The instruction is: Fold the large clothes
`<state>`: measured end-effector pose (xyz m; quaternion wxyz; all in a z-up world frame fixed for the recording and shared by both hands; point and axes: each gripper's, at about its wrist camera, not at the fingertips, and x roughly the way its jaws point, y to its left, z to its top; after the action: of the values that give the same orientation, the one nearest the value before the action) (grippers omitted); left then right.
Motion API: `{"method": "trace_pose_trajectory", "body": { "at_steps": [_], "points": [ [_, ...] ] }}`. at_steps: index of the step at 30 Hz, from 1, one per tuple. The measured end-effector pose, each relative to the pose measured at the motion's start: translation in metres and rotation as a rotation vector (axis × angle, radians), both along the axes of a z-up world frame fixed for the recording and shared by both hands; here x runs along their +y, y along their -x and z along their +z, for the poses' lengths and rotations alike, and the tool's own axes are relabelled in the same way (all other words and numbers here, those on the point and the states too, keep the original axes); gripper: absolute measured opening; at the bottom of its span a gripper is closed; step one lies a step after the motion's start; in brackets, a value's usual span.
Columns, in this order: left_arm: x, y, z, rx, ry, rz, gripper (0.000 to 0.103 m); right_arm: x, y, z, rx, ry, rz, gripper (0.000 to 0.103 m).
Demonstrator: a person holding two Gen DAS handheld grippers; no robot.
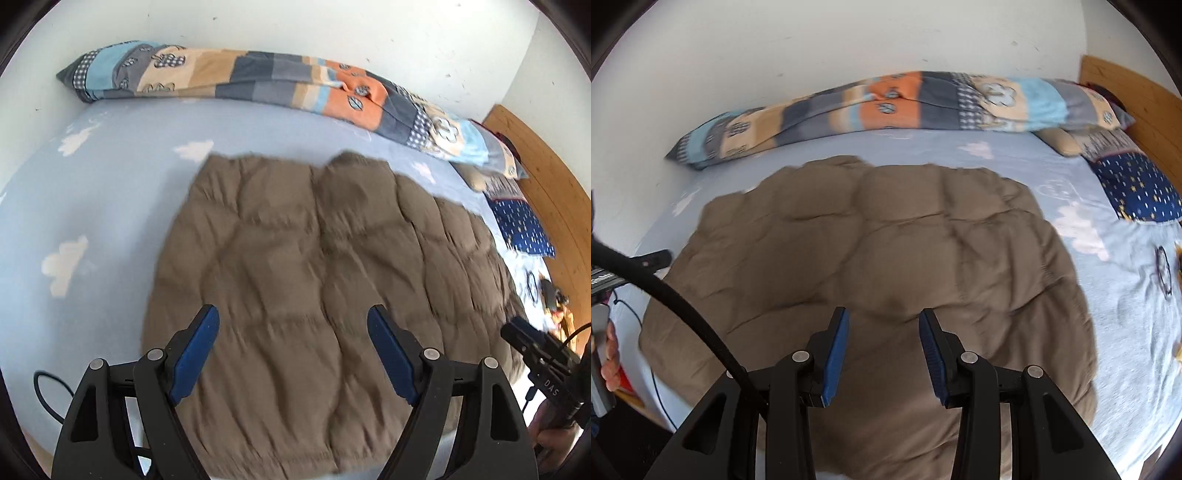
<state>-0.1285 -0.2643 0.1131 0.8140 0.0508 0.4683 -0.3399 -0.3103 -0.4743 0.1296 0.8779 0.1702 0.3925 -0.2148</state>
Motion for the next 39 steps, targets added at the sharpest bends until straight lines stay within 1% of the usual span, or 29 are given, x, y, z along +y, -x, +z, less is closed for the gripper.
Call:
{"method": "trace_pose_trajectory", "body": {
  "at_steps": [2,4,8,11,13,15,19,24,27,39],
  "points": [
    [0.002,0.017,-0.003,-0.012,-0.013,-0.011,0.082,0.018,0.000,0.004,-0.010,0.014,0.031,0.043],
    [0.007,0.031,-0.006,-0.036,-0.029,0.000,0.082,0.030,0.003,0.006,-0.021,0.019,0.042,0.043],
    [0.013,0.048,-0.018,-0.070,-0.081,0.031,0.082,0.046,0.008,0.000,-0.019,-0.012,0.058,0.043],
    [0.010,0.051,-0.030,-0.099,-0.117,0.026,0.083,0.057,0.007,-0.011,0.019,-0.012,0.078,0.043],
    [0.006,0.053,-0.038,-0.151,-0.146,0.018,0.088,0.062,0.002,-0.022,0.058,0.007,0.090,0.044],
    [0.002,0.053,-0.047,-0.203,-0.176,0.014,0.092,0.062,-0.001,-0.029,0.076,0.012,0.095,0.046],
    [-0.002,0.055,-0.057,-0.244,-0.189,0.016,0.094,0.060,-0.007,-0.048,0.113,-0.001,0.101,0.047],
    [-0.004,0.050,-0.061,-0.230,-0.186,0.019,0.096,0.060,-0.013,-0.058,0.141,0.008,0.102,0.048],
    [-0.005,0.048,-0.063,-0.223,-0.186,0.021,0.096,0.057,-0.014,-0.063,0.146,-0.006,0.098,0.048],
    [-0.008,0.049,-0.069,-0.257,-0.195,0.027,0.098,0.060,-0.019,-0.072,0.164,0.031,0.110,0.049]
  ]
}}
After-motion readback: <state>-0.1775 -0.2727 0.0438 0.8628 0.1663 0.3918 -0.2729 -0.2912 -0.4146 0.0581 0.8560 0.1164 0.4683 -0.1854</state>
